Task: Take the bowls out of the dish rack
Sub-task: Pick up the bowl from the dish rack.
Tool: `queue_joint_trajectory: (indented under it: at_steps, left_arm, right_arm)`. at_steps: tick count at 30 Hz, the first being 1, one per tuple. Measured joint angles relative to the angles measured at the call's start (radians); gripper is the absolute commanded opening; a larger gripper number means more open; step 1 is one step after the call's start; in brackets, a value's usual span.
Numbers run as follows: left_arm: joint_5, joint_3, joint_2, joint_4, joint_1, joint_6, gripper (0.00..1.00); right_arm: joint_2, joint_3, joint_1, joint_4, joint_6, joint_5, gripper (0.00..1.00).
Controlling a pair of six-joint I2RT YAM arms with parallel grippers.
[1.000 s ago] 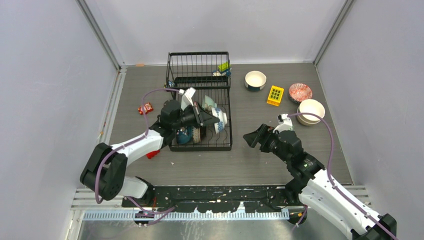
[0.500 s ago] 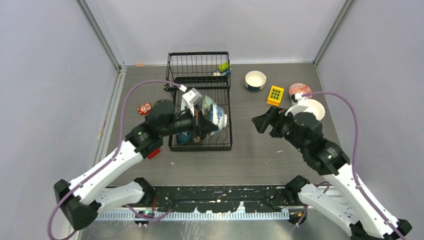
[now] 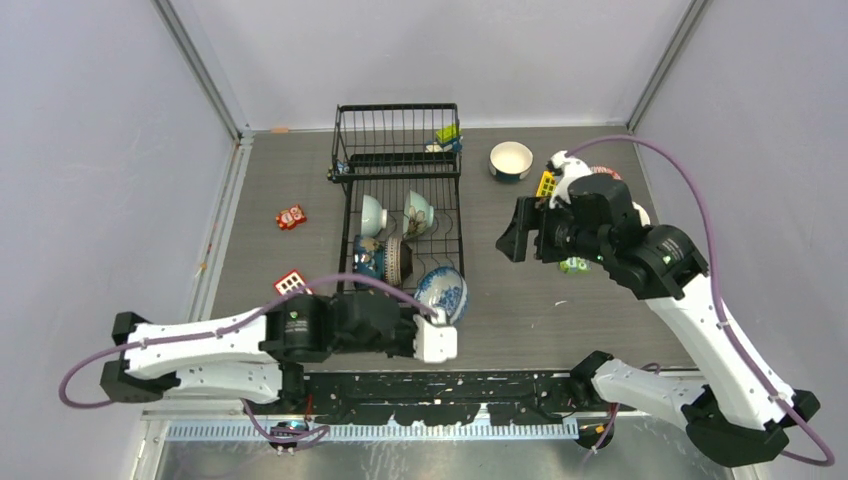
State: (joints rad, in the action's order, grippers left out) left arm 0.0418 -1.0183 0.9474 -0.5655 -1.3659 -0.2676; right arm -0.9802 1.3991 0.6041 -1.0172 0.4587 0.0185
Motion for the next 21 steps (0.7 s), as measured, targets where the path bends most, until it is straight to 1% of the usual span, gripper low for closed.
queue_joint_trajectory:
  at_steps: [1,3,6,9,13,21]
  left_arm:
    - [0.058,0.000,0.027,-0.025,-0.048,-0.073,0.00]
    - [0.111,0.000,0.061,-0.051,-0.123,-0.140,0.00]
    - [0.208,0.000,0.129,-0.113,-0.195,-0.247,0.00]
    - [0.270,0.000,0.168,-0.177,-0.232,-0.335,0.00]
    - [0.341,0.001,0.180,-0.241,-0.256,-0.426,0.00]
    - [0.446,0.043,0.202,-0.273,-0.345,-0.556,0.00]
  right_arm:
    - [-0.013,0.006,0.013,-0.021,-0.011,-0.008,0.82]
    - [-0.039,0.014,0.054,-0.065,-0.029,-0.026,0.81]
    - [-0.082,0.029,0.132,-0.126,-0.048,-0.036,0.79]
    - [-0.109,0.043,0.212,-0.166,-0.058,-0.032,0.75]
    - [-0.127,0.048,0.304,-0.191,-0.060,-0.008,0.70]
    - [-0.162,-0.024,0.394,-0.146,-0.014,0.055,0.69]
